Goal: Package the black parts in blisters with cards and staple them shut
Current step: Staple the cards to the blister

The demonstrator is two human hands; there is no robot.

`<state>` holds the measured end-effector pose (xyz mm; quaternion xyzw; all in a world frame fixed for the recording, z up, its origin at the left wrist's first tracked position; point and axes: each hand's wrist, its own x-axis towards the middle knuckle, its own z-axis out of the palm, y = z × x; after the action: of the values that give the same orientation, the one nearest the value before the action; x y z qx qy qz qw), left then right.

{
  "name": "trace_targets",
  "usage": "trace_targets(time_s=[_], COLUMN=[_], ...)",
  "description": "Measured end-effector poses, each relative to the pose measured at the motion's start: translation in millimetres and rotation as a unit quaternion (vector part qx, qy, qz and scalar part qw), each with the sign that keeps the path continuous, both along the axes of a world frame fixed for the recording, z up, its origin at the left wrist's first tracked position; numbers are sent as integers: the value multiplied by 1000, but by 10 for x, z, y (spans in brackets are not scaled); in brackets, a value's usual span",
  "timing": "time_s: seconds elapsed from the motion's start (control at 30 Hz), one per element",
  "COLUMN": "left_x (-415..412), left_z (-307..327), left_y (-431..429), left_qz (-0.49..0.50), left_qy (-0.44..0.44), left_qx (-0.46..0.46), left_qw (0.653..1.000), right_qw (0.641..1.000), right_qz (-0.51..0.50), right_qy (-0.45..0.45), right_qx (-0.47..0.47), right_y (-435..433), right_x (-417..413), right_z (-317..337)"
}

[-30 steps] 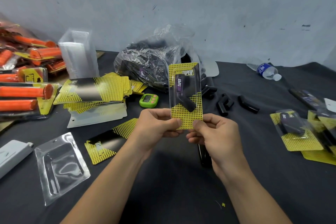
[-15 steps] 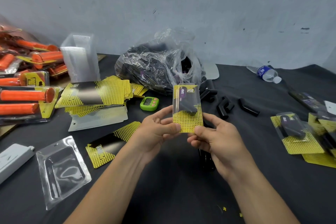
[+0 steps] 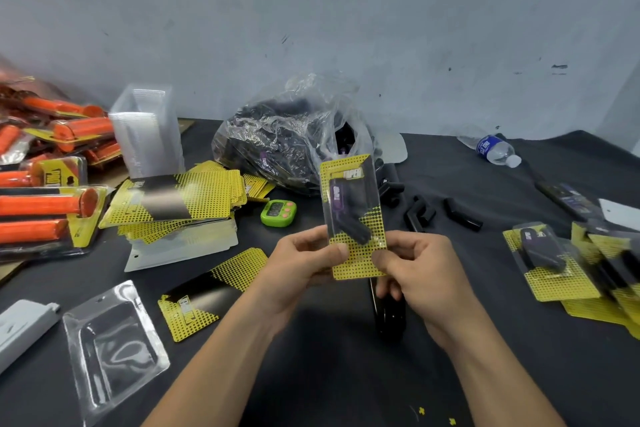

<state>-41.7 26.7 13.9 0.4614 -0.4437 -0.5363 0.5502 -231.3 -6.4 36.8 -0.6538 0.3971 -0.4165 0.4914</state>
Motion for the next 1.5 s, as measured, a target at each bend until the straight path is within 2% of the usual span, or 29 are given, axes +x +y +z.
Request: trace_targets(time_s=[0.07, 0.17, 0.27, 0.4, 0.63, 0.7, 0.87, 1.0, 1.07, 1.13, 1.17, 1.23, 1.27, 1.33, 1.43, 1.5], left_x=[-35, -134, -335, -760, -1729, -2013, -2616, -2947, -3037, -3053, -3042, -3017, -3004, -2959, -2802, -2652], left_z=[73, 193, 305, 517, 461, 400, 362, 312, 239, 139, 83, -46, -98, -135, -21, 121], left_y=[2, -29, -112, -222, -457, -505, -669, -785, -817, -803, -785, -729, -695, -631, -542, -502], left_qz=[-15, 20, 44, -7, 29, 31, -32, -53, -58, -45, -29, -3, 9, 31, 50, 40], left_qy=[19, 31, -46, -114, -25, 10, 69, -29, -97, -188, -260, -406, -437, -448, -424, -451], left_qx=[-28, -34, -49, -66, 5, 39, 63, 64, 56, 42, 14, -79, -121, -154, -132, -108], left_qw=[999, 999, 997, 991, 999, 999, 995, 996, 992, 980, 965, 910, 891, 880, 895, 885], right_qw=[1000, 999, 996, 981, 911, 901, 890, 876, 869, 840, 815, 778, 779, 808, 857, 888], right_qz=[19, 21, -39, -113, -306, -354, -446, -477, -475, -479, -490, -501, -496, -471, -431, -392], right_qy=[10, 5, -33, -95, -205, -193, -56, 10, 115, 252, 310, 377, 382, 350, 283, 240], right_qx=[17, 38, 70, 124, 185, 161, 76, 73, 71, 39, 14, -30, -44, -44, -15, -14], right_y=[-31, -17, 43, 123, 252, 286, 133, -217, -329, -328, -293, -190, -145, -81, -50, -58], right_x=[-76, -186, -295, -548, -1187, -1416, -1961, -2233, -2279, -2289, -2282, -2220, -2171, -2048, -1861, -1728], right_z=[61, 110, 62, -36, -99, -110, 4, 94, 81, 21, -13, -62, -87, -143, -176, -166])
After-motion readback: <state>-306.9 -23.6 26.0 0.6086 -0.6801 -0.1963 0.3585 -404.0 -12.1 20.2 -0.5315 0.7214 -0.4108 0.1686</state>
